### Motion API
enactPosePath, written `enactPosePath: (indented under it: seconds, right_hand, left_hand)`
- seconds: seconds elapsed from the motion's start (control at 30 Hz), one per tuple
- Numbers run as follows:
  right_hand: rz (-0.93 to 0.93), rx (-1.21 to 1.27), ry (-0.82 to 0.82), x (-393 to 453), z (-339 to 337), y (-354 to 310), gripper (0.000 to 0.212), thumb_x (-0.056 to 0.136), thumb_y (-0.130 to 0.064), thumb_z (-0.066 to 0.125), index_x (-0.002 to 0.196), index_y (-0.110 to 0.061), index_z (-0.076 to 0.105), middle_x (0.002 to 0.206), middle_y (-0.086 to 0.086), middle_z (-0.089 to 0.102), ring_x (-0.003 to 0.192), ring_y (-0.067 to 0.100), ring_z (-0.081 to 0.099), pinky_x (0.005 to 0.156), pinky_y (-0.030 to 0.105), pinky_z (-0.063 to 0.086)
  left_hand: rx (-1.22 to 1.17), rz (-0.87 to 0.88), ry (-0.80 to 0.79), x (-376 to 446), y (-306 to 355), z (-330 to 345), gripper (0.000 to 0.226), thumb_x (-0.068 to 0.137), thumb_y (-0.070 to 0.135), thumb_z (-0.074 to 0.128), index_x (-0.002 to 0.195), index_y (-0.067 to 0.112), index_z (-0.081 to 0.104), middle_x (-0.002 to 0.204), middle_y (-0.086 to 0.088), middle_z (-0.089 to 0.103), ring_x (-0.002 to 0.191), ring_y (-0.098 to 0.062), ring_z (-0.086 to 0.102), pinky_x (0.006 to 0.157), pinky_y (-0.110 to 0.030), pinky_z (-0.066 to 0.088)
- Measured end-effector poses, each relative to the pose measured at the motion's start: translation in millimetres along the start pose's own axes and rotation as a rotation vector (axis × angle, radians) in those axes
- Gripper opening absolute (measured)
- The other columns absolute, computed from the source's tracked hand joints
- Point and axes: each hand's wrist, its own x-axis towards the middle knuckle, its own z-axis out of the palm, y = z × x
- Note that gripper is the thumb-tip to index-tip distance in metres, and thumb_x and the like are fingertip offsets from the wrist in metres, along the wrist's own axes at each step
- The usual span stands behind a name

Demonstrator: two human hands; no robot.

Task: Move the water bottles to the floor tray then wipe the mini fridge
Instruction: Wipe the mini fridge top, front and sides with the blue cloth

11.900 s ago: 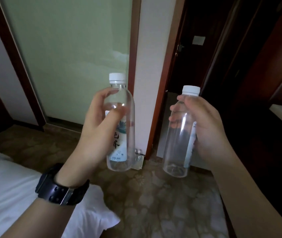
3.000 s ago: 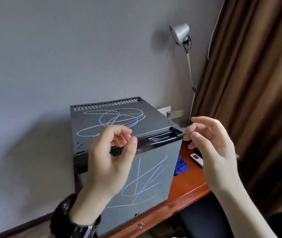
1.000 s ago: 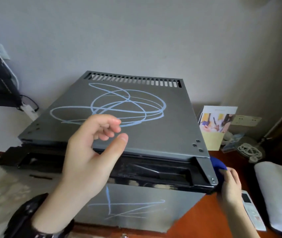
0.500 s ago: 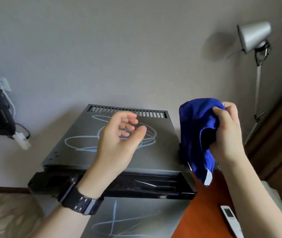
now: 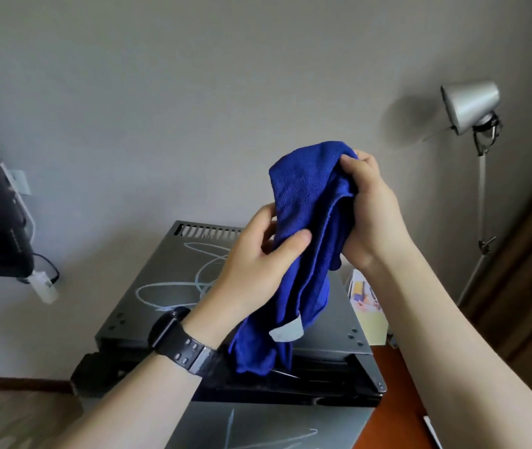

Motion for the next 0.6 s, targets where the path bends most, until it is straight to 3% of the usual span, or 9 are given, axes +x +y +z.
enactPosePath:
  seconds: [0.07,0.17,0.27,0.37,0.5,0.6]
  right_hand:
    - [0.019,0.005,-0.021,4.5,3.3,-2.0,0.001,0.099,-0.017,0.050,0.097,-0.018,0.050,0.082,0.001,0.059,0.083,0.020,0.056,0.079,0.036,0.049]
    - [0.023,-0.013,-0.099,10.5,6.5,-10.9,0.007,0.094,-0.009,0.049,0.096,-0.016,0.049,0.080,0.002,0.059,0.076,0.019,0.057,0.073,0.033,0.050]
    - [0.022,-0.013,-0.171,16.1,7.1,-22.5,0.015,0.086,-0.002,0.050,0.095,-0.014,0.051,0.081,0.003,0.062,0.076,0.019,0.060,0.072,0.031,0.052]
    - [0.030,0.111,-0.229,23.3,5.2,-35.5,0.028,0.083,0.005,0.046,0.098,-0.018,0.053,0.084,0.002,0.059,0.080,0.022,0.058,0.074,0.033,0.050]
    - [-0.075,0.063,-0.257,29.7,9.7,-54.8,0.043,0.073,0.014,0.046,0.101,-0.017,0.057,0.092,0.005,0.057,0.086,0.023,0.057,0.083,0.033,0.048]
    - [-0.156,0.046,-0.255,31.9,15.9,-67.9,0.050,0.073,0.019,0.042,0.103,-0.018,0.058,0.099,0.004,0.061,0.090,0.020,0.060,0.081,0.028,0.048]
  left_hand:
    - [-0.002,0.040,0.003,5.4,6.7,-5.6,0.008,0.093,0.022,0.059,0.092,0.015,0.064,0.079,0.005,0.062,0.070,-0.007,0.055,0.065,-0.019,0.044]
    - [-0.094,0.052,0.081,18.6,19.8,-20.3,0.030,0.091,0.024,0.056,0.077,-0.003,0.056,0.076,-0.007,0.051,0.070,-0.012,0.047,0.063,-0.026,0.040]
    - [-0.277,0.003,0.091,35.2,40.3,-39.7,0.023,0.086,0.026,0.055,0.090,0.004,0.060,0.086,-0.015,0.059,0.081,-0.021,0.057,0.069,-0.029,0.046]
    - [-0.565,-0.077,0.026,45.4,66.5,-55.9,0.023,0.097,0.024,0.047,0.107,0.009,0.061,0.107,-0.018,0.067,0.107,-0.029,0.065,0.099,-0.041,0.050]
    - [-0.581,-0.020,-0.013,60.8,99.8,-72.6,0.031,0.100,0.027,0.041,0.090,0.012,0.066,0.085,-0.005,0.072,0.084,-0.019,0.072,0.079,-0.030,0.058]
    - [-0.534,0.004,-0.027,73.1,117.7,-81.8,0.021,0.100,0.025,0.042,0.103,0.011,0.057,0.093,-0.005,0.066,0.089,-0.021,0.067,0.083,-0.032,0.054]
